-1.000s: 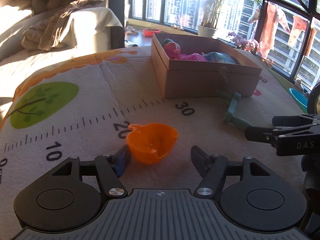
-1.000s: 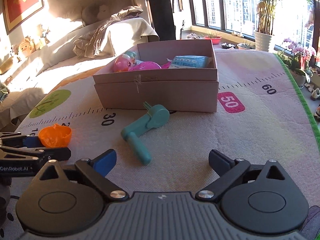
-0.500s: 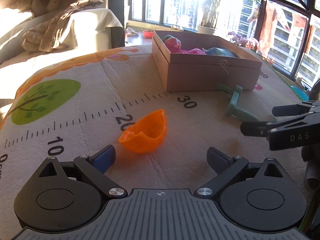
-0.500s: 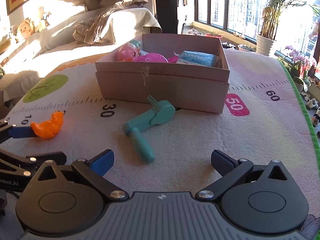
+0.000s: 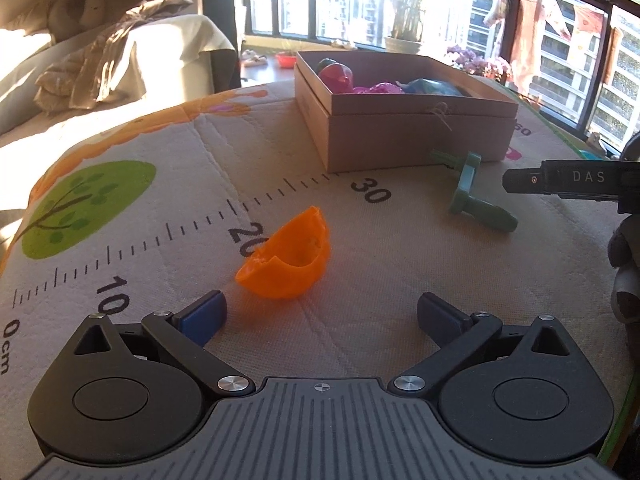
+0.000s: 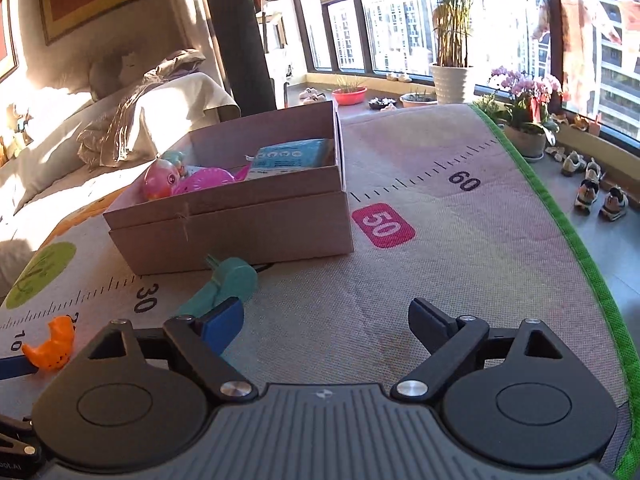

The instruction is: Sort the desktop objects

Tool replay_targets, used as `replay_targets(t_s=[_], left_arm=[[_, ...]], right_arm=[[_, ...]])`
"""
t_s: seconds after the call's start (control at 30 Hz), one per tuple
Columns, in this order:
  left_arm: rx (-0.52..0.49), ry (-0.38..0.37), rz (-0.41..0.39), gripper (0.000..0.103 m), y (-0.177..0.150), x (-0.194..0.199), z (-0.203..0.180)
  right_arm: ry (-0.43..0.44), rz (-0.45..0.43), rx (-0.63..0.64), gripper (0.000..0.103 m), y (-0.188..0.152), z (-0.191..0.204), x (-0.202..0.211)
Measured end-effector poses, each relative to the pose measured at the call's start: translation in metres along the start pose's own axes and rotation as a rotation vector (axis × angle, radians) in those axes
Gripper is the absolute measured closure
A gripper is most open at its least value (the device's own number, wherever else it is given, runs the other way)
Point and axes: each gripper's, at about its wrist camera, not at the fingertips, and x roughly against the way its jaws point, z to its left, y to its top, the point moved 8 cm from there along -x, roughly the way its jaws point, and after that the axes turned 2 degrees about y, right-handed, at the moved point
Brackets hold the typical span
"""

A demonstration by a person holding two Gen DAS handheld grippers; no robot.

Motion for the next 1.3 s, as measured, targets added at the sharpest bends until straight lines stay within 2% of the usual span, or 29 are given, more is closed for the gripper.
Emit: replay_targets(t_s=[0.07, 0.13, 0.23, 0.3, 0.47, 0.63, 0.7, 0.73, 0.77, 0.87, 0.93, 0.97, 1.0, 1.03, 1.1, 1.2, 1.3], left_arm=[[0.023, 0.003, 0.004, 0.0, 0.002, 0.0, 0.008], [0.053, 0.062, 0.003, 0.0, 0.005, -0.001, 0.022], [0.074, 0.169, -0.04, 0.0, 0.012, 0.004, 0.044], [0.091, 0.204, -0.067, 0.0, 0.018, 0.011, 0.054], [0.103, 0.08, -0.107, 0.0, 0.028, 0.022, 0.038], [0.093, 0.063, -0.075, 0.001, 0.033, 0.003, 0.017], [0.083, 0.076, -0.06, 0.009, 0.032, -0.006, 0.013], [0.086, 0.078, -0.049, 0.019, 0.031, -0.009, 0.013], [0.094, 0.077, -0.039, 0.021, 0.03, -0.011, 0.013], [0.106, 0.077, -0.032, 0.018, 0.026, -0.01, 0.016], [0.106, 0.079, -0.03, 0.016, 0.023, -0.009, 0.017], [0.109, 0.08, -0.028, 0.015, 0.022, -0.007, 0.018], [0.113, 0.08, -0.028, 0.015, 0.022, -0.006, 0.019], [0.117, 0.079, -0.029, 0.014, 0.021, -0.005, 0.019], [0.122, 0.073, -0.03, 0.012, 0.02, -0.003, 0.019], [0.132, 0.055, -0.025, 0.012, 0.02, -0.005, 0.017], [0.143, 0.042, -0.041, 0.012, 0.024, -0.006, 0.016]], right_arm=[[0.005, -0.001, 0.0, 0.012, -0.001, 0.0, 0.0], [0.006, -0.004, 0.01, 0.012, -0.002, 0.003, 0.001], [0.011, -0.021, 0.027, 0.012, -0.002, 0.006, 0.003], [0.02, -0.032, 0.036, 0.012, -0.002, 0.008, 0.005], [0.041, -0.045, 0.043, 0.012, -0.001, 0.01, 0.008], [0.077, -0.024, 0.087, 0.014, -0.001, 0.02, 0.008], [0.126, 0.01, 0.113, 0.021, 0.002, 0.03, 0.005], [0.147, 0.026, 0.116, 0.022, 0.005, 0.034, 0.002], [0.163, 0.04, 0.112, 0.024, 0.008, 0.038, 0.0], [0.199, 0.089, 0.077, 0.029, 0.017, 0.05, -0.016], [0.202, 0.118, 0.092, 0.039, 0.018, 0.06, -0.027], [0.184, 0.135, 0.113, 0.05, 0.017, 0.065, -0.033], [0.166, 0.143, 0.132, 0.055, 0.015, 0.069, -0.036], [0.152, 0.129, 0.152, 0.058, 0.015, 0.072, -0.035], [0.169, 0.134, 0.17, 0.076, 0.012, 0.076, -0.032], [0.167, 0.132, 0.173, 0.091, 0.01, 0.072, -0.024], [0.141, 0.114, 0.202, 0.091, 0.004, 0.063, -0.012]])
